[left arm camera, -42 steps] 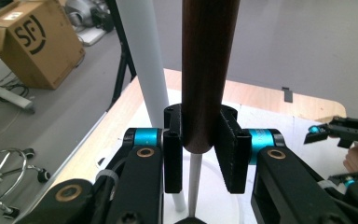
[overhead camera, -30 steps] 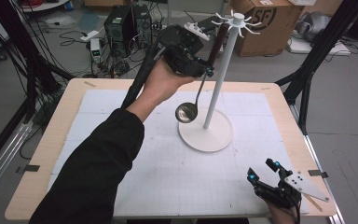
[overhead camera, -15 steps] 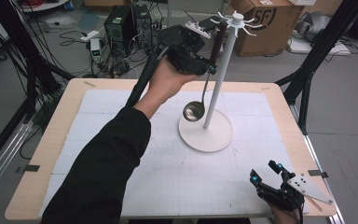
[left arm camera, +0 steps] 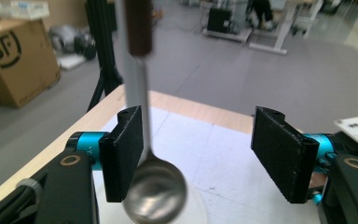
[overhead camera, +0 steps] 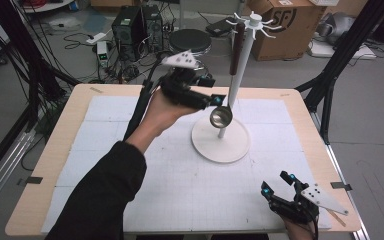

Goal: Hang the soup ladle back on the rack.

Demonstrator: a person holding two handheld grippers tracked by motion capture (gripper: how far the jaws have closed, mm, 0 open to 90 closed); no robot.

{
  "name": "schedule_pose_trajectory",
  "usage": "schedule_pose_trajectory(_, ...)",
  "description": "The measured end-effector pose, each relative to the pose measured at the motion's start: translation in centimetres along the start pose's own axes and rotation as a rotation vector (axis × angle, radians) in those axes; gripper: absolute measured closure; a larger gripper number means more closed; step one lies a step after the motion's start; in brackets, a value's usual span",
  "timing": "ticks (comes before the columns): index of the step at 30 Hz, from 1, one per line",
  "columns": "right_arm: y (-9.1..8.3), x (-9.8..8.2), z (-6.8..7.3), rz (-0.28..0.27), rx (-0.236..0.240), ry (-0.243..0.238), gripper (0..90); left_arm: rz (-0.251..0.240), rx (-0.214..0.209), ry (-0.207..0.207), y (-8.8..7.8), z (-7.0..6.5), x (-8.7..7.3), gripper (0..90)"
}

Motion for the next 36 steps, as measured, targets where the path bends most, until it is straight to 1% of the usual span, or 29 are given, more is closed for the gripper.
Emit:
schedule_pose_trajectory(2,0.2,-0.1,0.5,0.003,0.012,-0.006,19.6,-0.026,0.009,0.009,-2.0,-1.0,-0.9,32.4)
schedule_pose_trajectory(3,0.2,-0.1,0.7,0.004,0.015,-0.011,19.6,-0.055,0.018,0.02,-3.1,-1.5,-1.1,32.4)
schedule_pose_trajectory(4,0.3,0.0,0.9,0.004,0.018,-0.014,19.7,-0.071,0.022,0.016,-4.2,-2.1,-1.3,32.6)
schedule_pose_trajectory(6,0.4,0.0,1.1,0.003,0.019,-0.021,19.6,-0.129,0.026,0.012,-6.2,-3.1,-1.3,33.0)
schedule_pose_trajectory(8,0.5,0.1,1.3,0.002,0.02,-0.023,19.6,-0.162,0.05,0.026,-8.6,-4.2,-1.7,33.5)
schedule_pose_trajectory(10,0.7,0.1,1.6,0.0,0.023,-0.028,19.7,-0.195,0.076,0.043,-10.7,-5.1,-2.4,33.8)
schedule_pose_trajectory(11,0.8,0.1,1.8,0.0,0.025,-0.03,19.7,-0.211,0.089,0.043,-11.6,-5.5,-3.1,34.0)
schedule_pose_trajectory(13,1.0,0.0,2.0,0.003,0.029,-0.032,19.6,-0.229,0.118,0.037,-13.7,-6.1,-4.9,34.8)
schedule_pose_trajectory(14,1.1,-0.1,2.1,0.005,0.03,-0.03,19.7,-0.232,0.134,0.04,-14.5,-6.2,-5.7,35.7)
schedule_pose_trajectory(15,1.2,-0.1,2.2,0.007,0.031,-0.027,19.6,-0.23,0.173,0.05,-15.8,-6.4,-7.1,35.5)
schedule_pose_trajectory(16,1.4,-0.2,2.3,0.01,0.034,-0.025,19.6,-0.243,0.197,0.059,-16.7,-6.5,-7.8,35.2)
schedule_pose_trajectory(17,1.4,-0.3,2.4,0.014,0.035,-0.025,19.6,-0.266,0.217,0.058,-17.8,-6.6,-8.6,35.9)
schedule_pose_trajectory(19,1.8,-0.5,2.5,0.018,0.037,-0.028,19.6,-0.296,0.264,0.036,-19.9,-6.7,-10.1,35.9)
schedule_pose_trajectory(20,2.1,-0.6,2.7,0.02,0.035,-0.019,19.6,-0.301,0.285,0.032,-20.7,-6.7,-10.7,35.4)
schedule_pose_trajectory(22,2.6,-0.7,2.9,0.016,0.035,-0.011,19.7,-0.3,0.323,0.046,-22.1,-7.0,-11.8,33.9)
schedule_pose_trajectory(24,3.2,-0.6,3.3,0.006,0.04,-0.006,19.6,-0.327,0.348,0.058,-23.3,-7.2,-12.6,32.6)
schedule_pose_trajectory(25,3.4,-0.5,3.6,0.003,0.044,-0.006,19.7,-0.331,0.364,0.059,-23.8,-7.2,-13.0,32.7)
schedule_pose_trajectory(27,3.8,-0.6,4.0,0.003,0.056,-0.015,19.6,-0.321,0.383,0.054,-24.3,-7.0,-13.6,31.7)
schedule_pose_trajectory(28,3.8,-0.7,4.1,0.007,0.06,-0.016,19.6,-0.318,0.406,0.056,-24.6,-6.9,-13.8,31.0)
schedule_pose_trajectory(29,3.8,-0.8,4.3,0.01,0.066,-0.022,19.6,-0.314,0.411,0.054,-24.8,-6.9,-14.0,30.5)
schedule_pose_trajectory(30,3.9,-0.9,4.4,0.014,0.07,-0.024,19.6,-0.31,0.414,0.052,-24.9,-6.9,-14.2,30.5)
schedule_pose_trajectory(31,3.8,-1.0,4.4,0.016,0.072,-0.02,19.6,-0.318,0.415,0.037,-25.0,-7.0,-14.4,30.2)
schedule_pose_trajectory(32,3.8,-1.2,4.5,0.02,0.077,-0.024,19.6,-0.321,0.422,0.034,-25.0,-6.9,-14.7,29.8)
schedule_pose_trajectory(34,3.6,-1.2,4.6,0.023,0.08,-0.026,19.6,-0.312,0.421,0.019,-24.4,-6.7,-15.8,29.6)
schedule_pose_trajectory(35,3.5,-1.2,4.6,0.015,0.083,-0.035,19.6,-0.32,0.42,0.003,-24.0,-6.6,-16.2,29.4)
schedule_pose_trajectory(36,3.3,-1.1,4.7,0.013,0.087,-0.041,19.6,-0.322,0.409,-0.011,-23.6,-6.6,-16.7,29.4)
Point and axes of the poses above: each handheld gripper's, and its own axes: y roughly forward along the jaws, x roughly out of its top, z roughly to its left, the point moved 9 cm from there along y, roughly forward along the jaws, and after that the axes turned 14 degrees about -z, right-handed, at the moved point
